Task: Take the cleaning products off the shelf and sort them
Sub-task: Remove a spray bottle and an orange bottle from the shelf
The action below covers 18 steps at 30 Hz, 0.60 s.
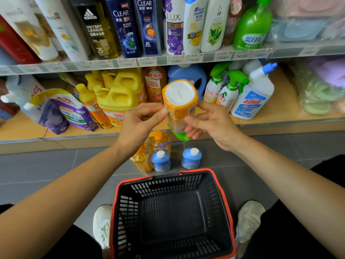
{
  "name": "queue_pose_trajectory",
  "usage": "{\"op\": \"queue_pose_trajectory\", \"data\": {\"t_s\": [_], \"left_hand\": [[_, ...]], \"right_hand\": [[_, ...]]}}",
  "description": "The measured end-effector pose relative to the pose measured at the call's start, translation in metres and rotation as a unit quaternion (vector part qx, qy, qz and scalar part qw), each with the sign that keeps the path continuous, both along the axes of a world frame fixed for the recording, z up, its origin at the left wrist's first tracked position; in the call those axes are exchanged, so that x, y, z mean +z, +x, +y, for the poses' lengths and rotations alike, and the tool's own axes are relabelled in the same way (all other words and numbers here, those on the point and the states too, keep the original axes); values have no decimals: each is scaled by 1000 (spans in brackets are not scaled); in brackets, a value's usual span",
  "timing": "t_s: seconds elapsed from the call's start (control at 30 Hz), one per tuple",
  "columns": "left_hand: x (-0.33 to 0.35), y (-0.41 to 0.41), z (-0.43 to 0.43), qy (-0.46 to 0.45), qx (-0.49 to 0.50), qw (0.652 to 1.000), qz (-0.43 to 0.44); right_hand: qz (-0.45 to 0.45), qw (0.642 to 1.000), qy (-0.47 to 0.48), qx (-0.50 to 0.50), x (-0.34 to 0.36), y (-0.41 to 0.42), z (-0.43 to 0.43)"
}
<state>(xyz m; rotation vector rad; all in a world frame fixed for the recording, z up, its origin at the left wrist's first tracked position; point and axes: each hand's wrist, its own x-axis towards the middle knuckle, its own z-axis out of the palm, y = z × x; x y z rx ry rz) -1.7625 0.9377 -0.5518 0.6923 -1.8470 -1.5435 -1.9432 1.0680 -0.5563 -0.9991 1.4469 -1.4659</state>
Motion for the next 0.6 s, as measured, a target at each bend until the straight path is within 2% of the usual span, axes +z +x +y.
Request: {"op": "queue_pose_trajectory", "data": {"t_s": [0.1, 0.23, 0.43, 0.6], "left_hand": [[-1, -1, 1, 34, -56, 997, 37], [-4, -1, -2, 29, -145, 988, 38], [8, 9, -21, 34, -252, 966, -46], [7, 13, -22, -25, -265, 957, -119]], "right_hand": [[-11, 1000, 2, 20, -4, 4, 2], [-45, 998, 11, 32, -8, 12, 4], [-33, 995, 18, 91, -3, 10, 9], [-109, 981, 89, 133, 0, 10, 20]]}}
